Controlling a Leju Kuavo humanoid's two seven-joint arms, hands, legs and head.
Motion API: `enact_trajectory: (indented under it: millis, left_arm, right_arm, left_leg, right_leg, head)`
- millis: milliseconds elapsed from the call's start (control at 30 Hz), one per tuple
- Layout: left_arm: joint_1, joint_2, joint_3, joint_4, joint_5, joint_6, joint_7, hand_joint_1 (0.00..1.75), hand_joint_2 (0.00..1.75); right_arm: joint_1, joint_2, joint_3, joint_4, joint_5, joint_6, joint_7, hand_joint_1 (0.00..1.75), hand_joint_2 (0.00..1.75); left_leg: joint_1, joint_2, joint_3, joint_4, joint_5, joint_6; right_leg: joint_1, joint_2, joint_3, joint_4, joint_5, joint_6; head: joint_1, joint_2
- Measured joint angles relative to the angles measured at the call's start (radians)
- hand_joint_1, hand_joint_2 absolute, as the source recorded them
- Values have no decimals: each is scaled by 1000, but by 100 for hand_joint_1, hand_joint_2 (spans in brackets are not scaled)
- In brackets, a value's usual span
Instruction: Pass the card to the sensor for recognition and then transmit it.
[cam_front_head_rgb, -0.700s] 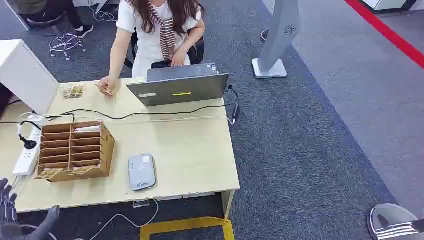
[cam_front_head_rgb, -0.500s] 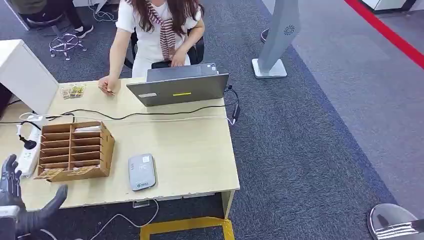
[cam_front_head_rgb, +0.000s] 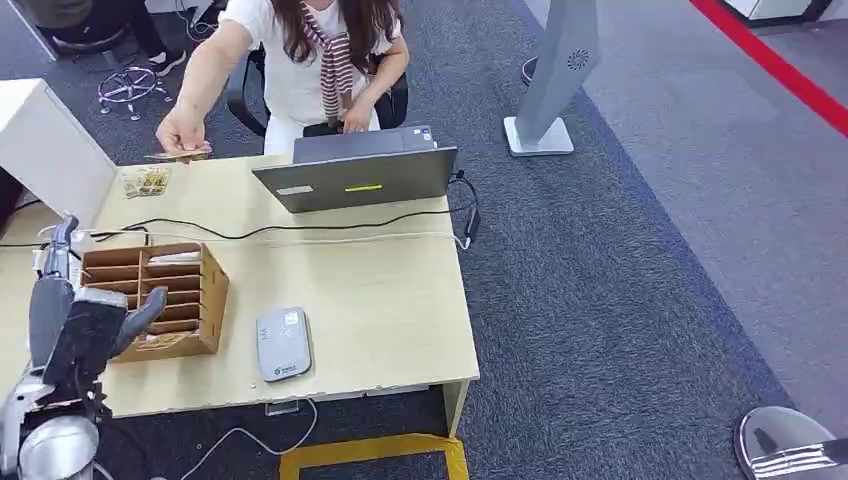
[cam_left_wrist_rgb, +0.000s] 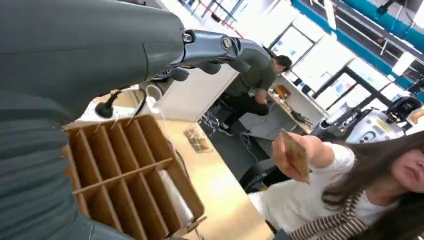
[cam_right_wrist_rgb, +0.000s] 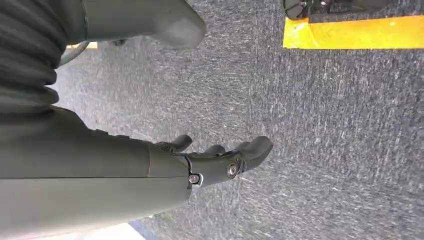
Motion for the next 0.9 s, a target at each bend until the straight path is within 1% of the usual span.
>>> enact_trajectory:
  millis: [100,233,533,900]
  left_arm:
    - [-56,14,-28,53,-48,14,23,0,175]
    - [-161,35,-68,147,-134,42,64,0,175]
    - [-362,78,-152,333,-300,92,146,0,175]
    - [-600,143,-241,559,-514,158,249,0,175]
  right_arm:
    - [-2,0,8,1,12,5,6,0,175]
    - [-5,0,13,2,30,10,14,0,175]
    - [-7,0,25,2,66,23,31,0,175]
    - [-7,0,42,2,116,43,50,0,175]
  left_leg:
    - [0,1,0,0,0,0]
    - [0,2,-1,0,1,0]
    - [0,2,-1,0,2,-1]
    - [0,2,-1,1,2,-1]
  right_leg:
    - [0,2,-1,0,1,-1]
    - [0,2,-1,0,2,-1]
    - [0,2,-1,1,3,-1]
    - [0,2,-1,2,3,-1]
  head:
    - [0,0]
    - [0,0]
    - [0,0]
    - [0,0]
